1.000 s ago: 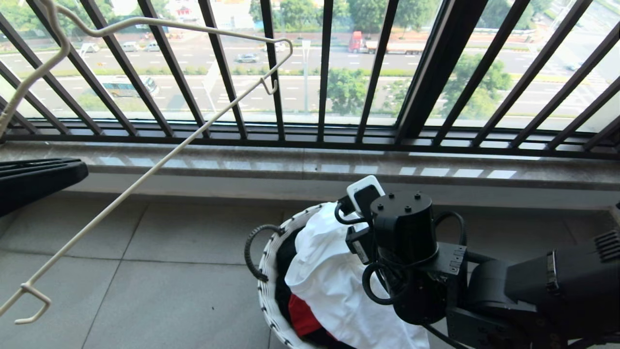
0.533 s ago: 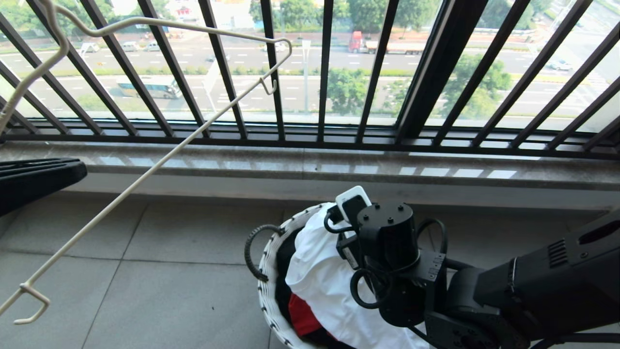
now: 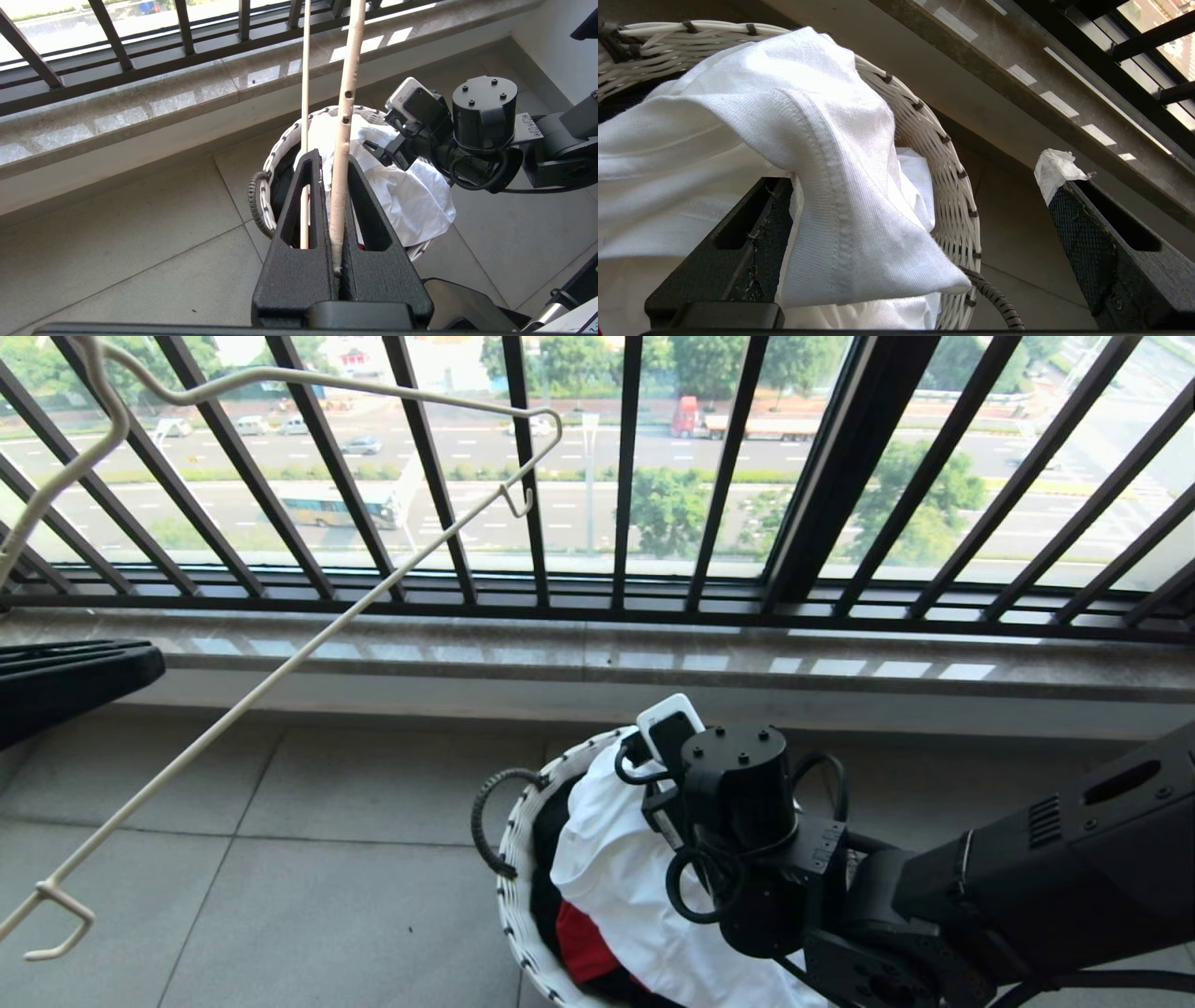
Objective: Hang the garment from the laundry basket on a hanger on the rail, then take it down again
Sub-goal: Pick up clothes from the basket
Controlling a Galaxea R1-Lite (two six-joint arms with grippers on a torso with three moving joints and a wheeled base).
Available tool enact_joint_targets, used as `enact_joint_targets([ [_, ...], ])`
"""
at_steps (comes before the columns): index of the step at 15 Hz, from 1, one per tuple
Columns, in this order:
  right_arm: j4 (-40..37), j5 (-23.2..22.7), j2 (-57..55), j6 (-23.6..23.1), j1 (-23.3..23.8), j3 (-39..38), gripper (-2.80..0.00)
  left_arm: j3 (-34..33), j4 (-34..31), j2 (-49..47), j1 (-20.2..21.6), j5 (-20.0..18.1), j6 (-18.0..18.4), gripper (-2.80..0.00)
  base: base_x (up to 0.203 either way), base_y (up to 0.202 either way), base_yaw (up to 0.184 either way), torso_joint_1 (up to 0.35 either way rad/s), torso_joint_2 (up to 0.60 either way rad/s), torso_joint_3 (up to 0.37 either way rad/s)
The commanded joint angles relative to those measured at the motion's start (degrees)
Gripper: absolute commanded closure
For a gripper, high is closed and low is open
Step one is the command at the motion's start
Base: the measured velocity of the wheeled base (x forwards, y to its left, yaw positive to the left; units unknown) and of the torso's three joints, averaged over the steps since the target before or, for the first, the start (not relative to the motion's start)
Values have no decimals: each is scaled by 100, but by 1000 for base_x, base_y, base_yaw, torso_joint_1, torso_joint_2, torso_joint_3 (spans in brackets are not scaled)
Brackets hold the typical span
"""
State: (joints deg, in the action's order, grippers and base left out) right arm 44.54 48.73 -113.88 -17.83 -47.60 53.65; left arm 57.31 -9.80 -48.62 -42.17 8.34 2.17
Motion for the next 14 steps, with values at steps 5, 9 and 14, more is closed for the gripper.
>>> enact_joint_targets([
  [5,28,-23,3,-49,351,190,-280,8,-5,28,3,1,3,0,0,0,0,0,0,0],
  [9,37,-326,-109,-134,400,279,-280,0,-5,19,-2,1,3,0,0,0,0,0,0,0],
  [14,270,-645,-239,-427,483,288,-280,-27,-5,10,-2,-52,12,0,0,0,0,0,0,0],
])
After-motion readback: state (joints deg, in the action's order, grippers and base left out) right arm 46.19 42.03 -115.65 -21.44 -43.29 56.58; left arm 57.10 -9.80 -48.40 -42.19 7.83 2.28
